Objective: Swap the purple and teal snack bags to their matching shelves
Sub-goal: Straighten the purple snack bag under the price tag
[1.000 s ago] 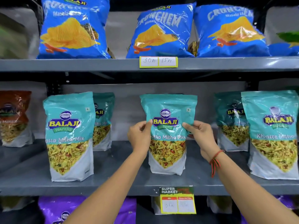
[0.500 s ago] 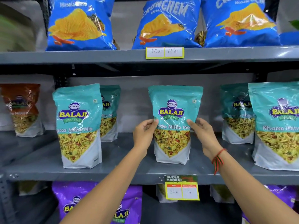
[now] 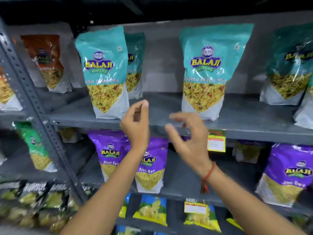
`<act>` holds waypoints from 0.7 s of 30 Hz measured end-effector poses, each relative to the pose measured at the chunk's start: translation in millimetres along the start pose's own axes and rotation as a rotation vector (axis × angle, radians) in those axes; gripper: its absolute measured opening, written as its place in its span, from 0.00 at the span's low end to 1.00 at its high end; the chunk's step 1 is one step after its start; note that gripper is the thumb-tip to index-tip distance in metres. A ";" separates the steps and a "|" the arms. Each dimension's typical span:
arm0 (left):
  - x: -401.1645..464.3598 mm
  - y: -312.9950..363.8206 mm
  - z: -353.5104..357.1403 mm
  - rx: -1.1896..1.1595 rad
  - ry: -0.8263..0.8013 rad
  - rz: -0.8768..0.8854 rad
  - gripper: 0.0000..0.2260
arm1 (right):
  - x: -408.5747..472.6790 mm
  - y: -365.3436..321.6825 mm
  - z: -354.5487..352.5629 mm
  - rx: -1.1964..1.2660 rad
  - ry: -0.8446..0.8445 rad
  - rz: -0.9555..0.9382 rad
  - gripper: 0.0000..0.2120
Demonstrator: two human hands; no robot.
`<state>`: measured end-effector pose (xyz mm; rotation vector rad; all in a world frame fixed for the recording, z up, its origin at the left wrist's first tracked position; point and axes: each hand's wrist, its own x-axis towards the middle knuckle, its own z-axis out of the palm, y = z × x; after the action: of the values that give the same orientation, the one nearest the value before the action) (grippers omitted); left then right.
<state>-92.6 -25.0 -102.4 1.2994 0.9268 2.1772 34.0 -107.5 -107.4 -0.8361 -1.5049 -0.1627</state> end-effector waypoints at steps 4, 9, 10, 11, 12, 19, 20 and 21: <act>-40.2 -51.9 -66.3 0.136 0.187 -0.111 0.03 | -91.2 28.9 30.4 0.024 -0.317 0.139 0.05; -93.8 -142.1 -137.5 0.442 0.001 -0.446 0.12 | -153.7 103.5 52.2 0.011 -0.386 0.837 0.13; -101.0 -153.1 -145.0 0.497 -0.057 -0.528 0.17 | -159.7 117.1 56.3 0.007 -0.417 0.954 0.19; -105.7 -162.1 -149.5 0.526 -0.111 -0.601 0.19 | -163.8 129.0 60.7 0.015 -0.461 1.036 0.24; -108.4 -168.4 -151.4 0.531 -0.153 -0.665 0.20 | -167.7 139.0 65.2 0.023 -0.503 1.084 0.27; -103.9 -185.1 -136.5 0.537 -0.200 -0.679 0.16 | -173.4 162.1 84.6 0.047 -0.496 1.040 0.03; -103.4 -187.3 -135.1 0.557 -0.179 -0.658 0.16 | -173.8 164.3 86.1 0.044 -0.463 1.046 0.03; -102.7 -190.0 -133.9 0.575 -0.153 -0.648 0.15 | -175.0 167.5 87.7 0.039 -0.435 1.053 0.06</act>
<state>-157.9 -6.7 -347.3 1.1433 1.7012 1.3412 40.6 -5.9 -344.1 -1.5874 -1.2572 0.8671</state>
